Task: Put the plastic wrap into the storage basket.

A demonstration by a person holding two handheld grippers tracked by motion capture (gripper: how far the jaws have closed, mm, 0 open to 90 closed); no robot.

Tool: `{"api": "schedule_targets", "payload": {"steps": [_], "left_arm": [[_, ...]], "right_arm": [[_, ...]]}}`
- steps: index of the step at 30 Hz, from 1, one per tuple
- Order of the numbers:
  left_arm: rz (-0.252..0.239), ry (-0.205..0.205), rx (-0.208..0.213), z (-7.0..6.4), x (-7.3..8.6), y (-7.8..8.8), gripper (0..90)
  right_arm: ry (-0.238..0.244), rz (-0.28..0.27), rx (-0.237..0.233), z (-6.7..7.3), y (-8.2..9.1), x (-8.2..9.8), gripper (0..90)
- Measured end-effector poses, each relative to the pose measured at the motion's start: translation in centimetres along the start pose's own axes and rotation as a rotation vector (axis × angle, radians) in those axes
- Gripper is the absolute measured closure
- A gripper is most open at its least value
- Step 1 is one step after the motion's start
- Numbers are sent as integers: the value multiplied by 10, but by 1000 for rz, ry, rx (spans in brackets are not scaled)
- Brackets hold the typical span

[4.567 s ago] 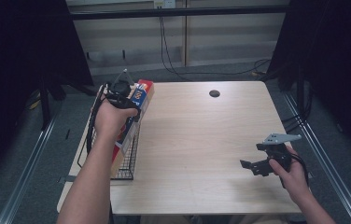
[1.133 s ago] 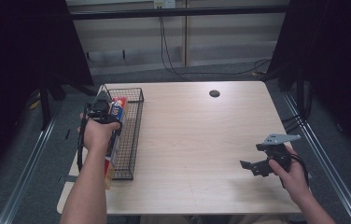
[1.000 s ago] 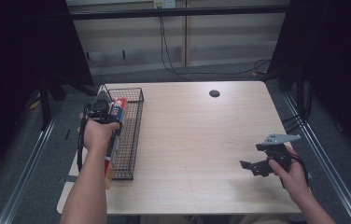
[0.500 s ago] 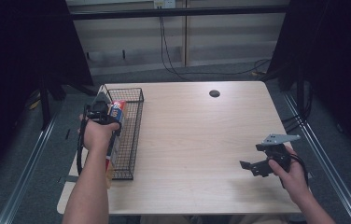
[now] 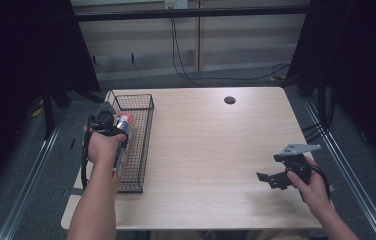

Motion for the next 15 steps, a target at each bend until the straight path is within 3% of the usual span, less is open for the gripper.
{"api": "schedule_targets", "payload": {"steps": [11,12,13,15], "left_arm": [[20,-2,-4,-2,2,-6,413],[26,-20,-11,-1,2,-6,413],[23,-3,-5,-3,3,-6,412],[25,-6,-6,-3,2,-6,412]], "right_arm": [[-1,4,2,0,0,0,20],[1,5,3,0,0,1,20],[-1,5,3,0,0,1,20],[1,7,1,0,0,1,20]]}}
Point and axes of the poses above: each handheld gripper's, and its own axes: y roughly backward along the jaws, x roughly out of its underside, z roughly to its left, the point moved 2 cm from there along -y, roughly forward along the jaws, and after that the axes turned 12 degrees about -y, right-handed, at the moved point
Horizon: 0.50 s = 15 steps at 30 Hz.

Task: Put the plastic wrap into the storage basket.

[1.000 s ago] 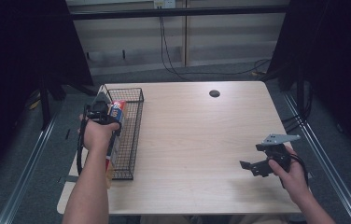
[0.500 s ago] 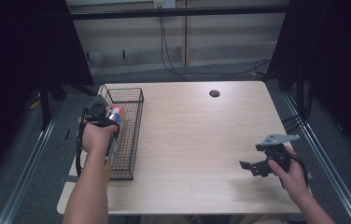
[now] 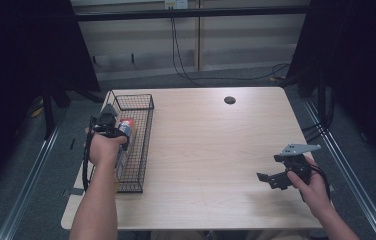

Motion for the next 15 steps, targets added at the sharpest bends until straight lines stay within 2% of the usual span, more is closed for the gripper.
{"api": "schedule_targets", "payload": {"steps": [7,9,12,15], "left_arm": [[-2,-6,1,0,1,1,405],[-6,-19,-1,-1,1,2,398],[-23,-30,-6,-1,0,7,395],[-37,-36,7,-1,-1,13,376]], "right_arm": [[4,-5,-1,0,-1,-1,20],[3,-4,-3,0,-1,-1,20],[10,-3,0,1,-2,0,20],[8,-3,-2,2,-2,0,20]]}}
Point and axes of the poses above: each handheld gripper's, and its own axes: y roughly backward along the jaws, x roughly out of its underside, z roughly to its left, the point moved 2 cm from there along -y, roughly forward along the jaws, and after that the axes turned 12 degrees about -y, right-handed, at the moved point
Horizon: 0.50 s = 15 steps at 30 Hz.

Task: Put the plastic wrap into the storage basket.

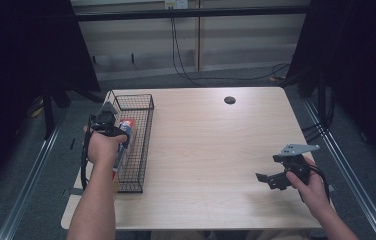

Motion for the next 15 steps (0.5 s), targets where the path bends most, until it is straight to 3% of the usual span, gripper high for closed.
{"api": "schedule_targets", "payload": {"steps": [1,3,5,14,15], "left_arm": [[-12,10,6,-1,0,2,363],[-25,-12,2,-1,-1,6,346],[-40,-2,25,-4,0,8,334],[-100,-37,59,-10,1,20,299],[-105,-57,63,-11,1,22,295]], "right_arm": [[2,0,-2,0,0,0,20],[8,-1,-3,0,0,0,20],[5,-4,0,1,1,0,20],[4,-3,-2,4,1,-2,20],[5,-4,-3,4,1,-2,20]]}}
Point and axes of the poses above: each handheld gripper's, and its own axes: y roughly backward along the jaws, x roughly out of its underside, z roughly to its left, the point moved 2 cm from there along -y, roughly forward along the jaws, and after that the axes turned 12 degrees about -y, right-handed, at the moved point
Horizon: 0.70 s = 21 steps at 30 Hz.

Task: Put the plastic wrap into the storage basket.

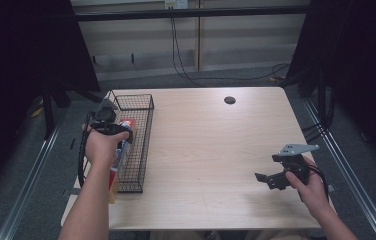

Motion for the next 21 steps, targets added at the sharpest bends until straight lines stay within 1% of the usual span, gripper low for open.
{"api": "schedule_targets", "payload": {"steps": [2,3,5,9,10,11,16,21], "left_arm": [[-13,-5,19,-4,0,1,287],[-14,-19,27,-6,0,2,282],[-30,-17,48,-9,-1,3,277],[-57,-33,68,-14,-2,8,275],[-60,-46,74,-15,-3,10,274],[-66,-49,82,-17,-3,11,274],[-93,-76,94,-23,-3,19,267],[-100,-98,109,-27,-1,22,260]], "right_arm": [[-6,4,2,0,0,0,20],[-4,1,1,0,0,0,20],[-6,-1,4,0,1,0,20],[0,0,-1,0,0,0,20],[0,0,-1,0,0,0,20],[0,0,-2,0,0,0,20],[-1,0,0,0,0,0,20],[-1,-2,-3,0,1,0,20]]}}
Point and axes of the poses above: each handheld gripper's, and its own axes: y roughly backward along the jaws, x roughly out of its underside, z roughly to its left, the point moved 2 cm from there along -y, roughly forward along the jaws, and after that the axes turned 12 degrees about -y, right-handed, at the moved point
